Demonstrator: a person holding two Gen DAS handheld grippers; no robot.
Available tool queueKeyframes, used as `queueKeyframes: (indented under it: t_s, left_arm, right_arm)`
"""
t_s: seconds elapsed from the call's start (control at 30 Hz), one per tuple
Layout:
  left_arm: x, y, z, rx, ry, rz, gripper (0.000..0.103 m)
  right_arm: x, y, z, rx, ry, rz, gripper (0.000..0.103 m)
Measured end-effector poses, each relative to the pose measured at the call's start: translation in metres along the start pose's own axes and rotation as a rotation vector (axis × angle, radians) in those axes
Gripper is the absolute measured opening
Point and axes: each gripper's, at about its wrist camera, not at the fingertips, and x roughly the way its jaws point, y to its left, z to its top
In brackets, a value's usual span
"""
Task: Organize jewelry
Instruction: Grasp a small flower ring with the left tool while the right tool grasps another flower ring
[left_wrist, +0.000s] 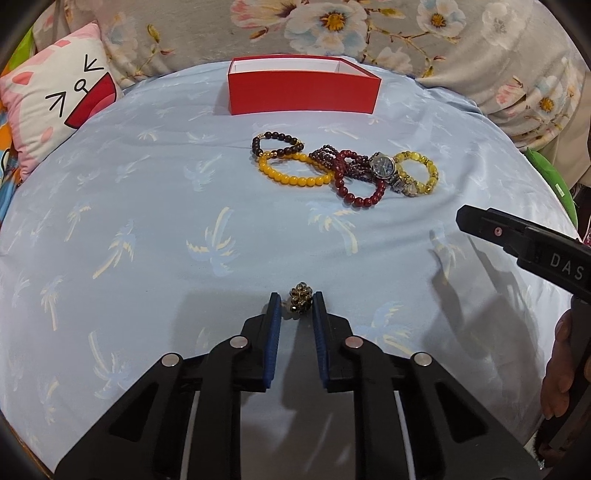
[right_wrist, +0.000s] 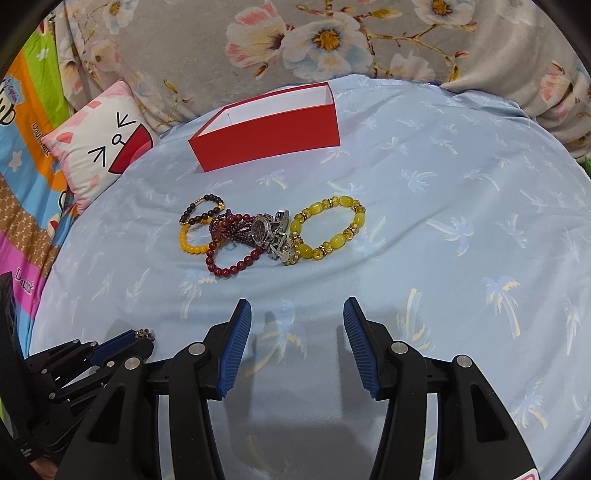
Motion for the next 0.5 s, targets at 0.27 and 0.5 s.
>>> queueKeyframes:
  t_s: [0.27, 0.5]
  left_arm:
    - [0.003, 0.004, 0.012, -0.022, -0.015, 0.002, 0.016]
    - [0.009, 0.011, 0.039, -0.042, -0.051, 0.015, 0.016]
  right_arm:
    - [0.005, 0.001, 0.001, 0.0, 0.008, 0.002, 0.051]
    - [0.013, 0.0, 0.005, -0.002, 0.018, 0.002, 0.051]
